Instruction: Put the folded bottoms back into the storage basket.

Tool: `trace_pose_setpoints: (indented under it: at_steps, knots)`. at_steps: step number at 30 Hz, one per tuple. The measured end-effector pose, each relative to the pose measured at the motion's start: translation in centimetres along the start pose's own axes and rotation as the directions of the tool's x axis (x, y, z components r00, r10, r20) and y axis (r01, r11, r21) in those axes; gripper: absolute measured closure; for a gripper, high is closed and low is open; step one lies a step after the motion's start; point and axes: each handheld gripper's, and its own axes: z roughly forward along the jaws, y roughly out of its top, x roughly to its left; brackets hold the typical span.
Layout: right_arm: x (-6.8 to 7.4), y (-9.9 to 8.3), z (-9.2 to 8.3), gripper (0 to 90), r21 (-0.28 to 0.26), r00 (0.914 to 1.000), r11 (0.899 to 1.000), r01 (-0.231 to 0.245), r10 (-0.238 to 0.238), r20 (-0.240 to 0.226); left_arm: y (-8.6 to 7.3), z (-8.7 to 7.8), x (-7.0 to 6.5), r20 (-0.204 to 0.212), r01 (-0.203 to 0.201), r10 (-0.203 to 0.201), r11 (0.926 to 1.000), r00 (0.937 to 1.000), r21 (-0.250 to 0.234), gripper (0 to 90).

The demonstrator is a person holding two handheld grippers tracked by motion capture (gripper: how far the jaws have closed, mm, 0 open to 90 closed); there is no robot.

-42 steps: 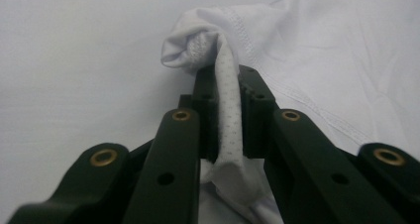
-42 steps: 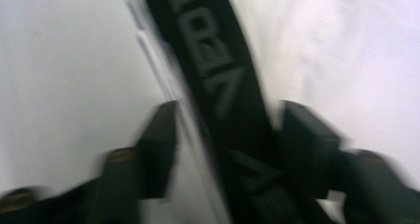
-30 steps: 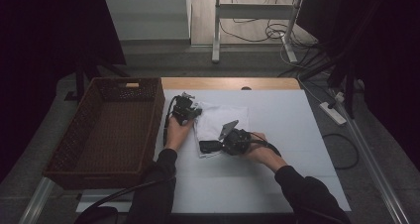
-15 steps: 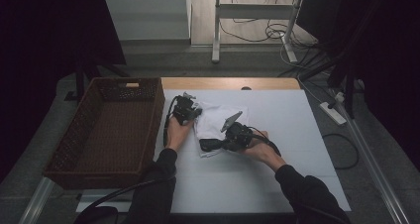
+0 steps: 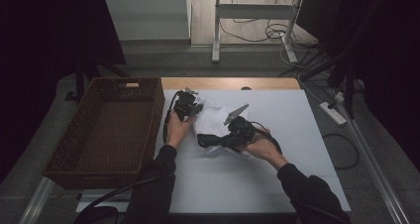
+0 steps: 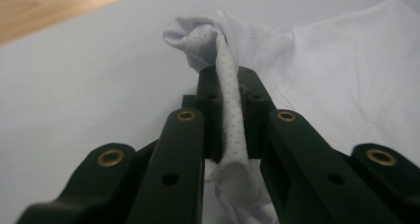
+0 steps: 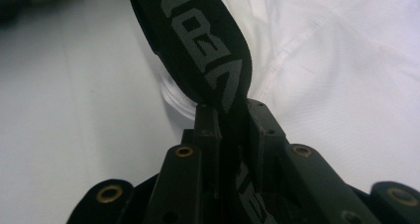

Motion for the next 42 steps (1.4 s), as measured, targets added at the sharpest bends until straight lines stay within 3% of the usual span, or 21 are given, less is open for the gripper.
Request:
trace_pose_setpoints:
  at_steps: [9, 17, 28, 42]
  knots:
    - [0.8, 0.9, -1.6, 77.4, -0.058, 0.9999, 0.998, 0.01, -0.011, -0.013, 1.6, -1.8, -0.2, -0.013, -0.019, 0.019, 0.9997, 0.9997, -0.017, 83.0]
    - [1.2, 1.4, -3.0, 77.4, -0.109, 0.9997, 0.994, -0.001, -0.002, -0.025, 2.6, -3.1, 0.4, 0.036, 0.031, -0.03, 0.9991, 0.9989, -0.028, 83.0]
    - [2.4, 2.5, -4.6, 77.4, -0.178, 0.9992, 0.984, 0.007, -0.014, -0.037, 4.4, -5.4, 0.1, 0.027, -0.014, 0.014, 0.9997, 0.9995, -0.021, 83.0]
    - [3.9, 4.2, -5.8, 77.3, -0.24, 0.9982, 0.971, 0.015, -0.029, -0.052, 6.1, -8.4, 0.5, 0.034, -0.016, 0.017, 0.9997, 0.9993, -0.017, 83.0]
